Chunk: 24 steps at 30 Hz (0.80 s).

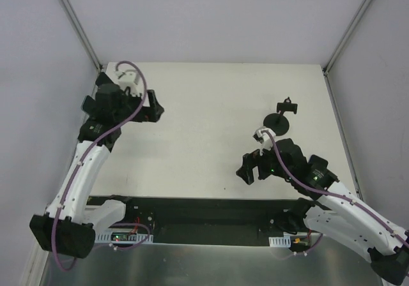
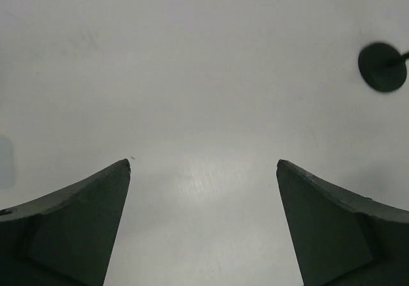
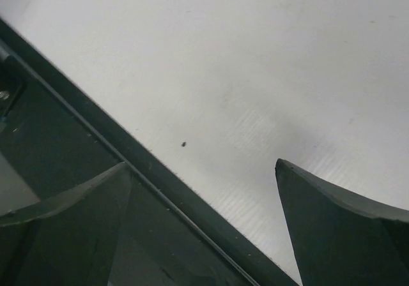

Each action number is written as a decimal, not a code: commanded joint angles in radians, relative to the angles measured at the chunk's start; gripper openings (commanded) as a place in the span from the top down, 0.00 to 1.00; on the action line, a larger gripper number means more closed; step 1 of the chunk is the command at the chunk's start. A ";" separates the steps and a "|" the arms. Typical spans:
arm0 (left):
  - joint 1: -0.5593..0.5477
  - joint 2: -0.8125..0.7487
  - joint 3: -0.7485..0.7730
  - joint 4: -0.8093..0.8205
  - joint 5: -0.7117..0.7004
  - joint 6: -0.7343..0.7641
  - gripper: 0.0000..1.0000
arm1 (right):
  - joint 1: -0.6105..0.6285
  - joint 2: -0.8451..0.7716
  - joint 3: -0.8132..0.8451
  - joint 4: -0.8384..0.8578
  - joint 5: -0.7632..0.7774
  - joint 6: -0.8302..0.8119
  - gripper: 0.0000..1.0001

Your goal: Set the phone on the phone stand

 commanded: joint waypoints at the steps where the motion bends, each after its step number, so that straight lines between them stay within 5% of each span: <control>1: -0.264 0.109 -0.081 0.053 -0.022 0.072 0.05 | -0.019 -0.016 0.040 -0.078 0.304 0.136 0.04; 4: -0.375 0.218 -0.045 0.061 0.068 0.091 0.05 | -0.064 -0.070 0.032 -0.075 0.477 0.202 0.04; 9: -0.447 0.353 0.015 0.107 0.168 0.074 0.05 | -0.261 0.010 0.097 -0.053 0.557 0.166 0.04; 17: -0.467 0.435 0.003 0.122 0.422 -0.079 0.06 | -0.682 0.307 0.350 -0.036 0.301 0.180 0.04; 20: -0.490 0.392 -0.018 0.133 0.418 -0.096 0.06 | -0.735 0.375 0.422 -0.003 0.255 0.160 0.01; 24: -0.515 0.346 -0.035 0.150 0.418 -0.101 0.05 | -0.744 0.442 0.457 0.060 0.175 0.109 0.15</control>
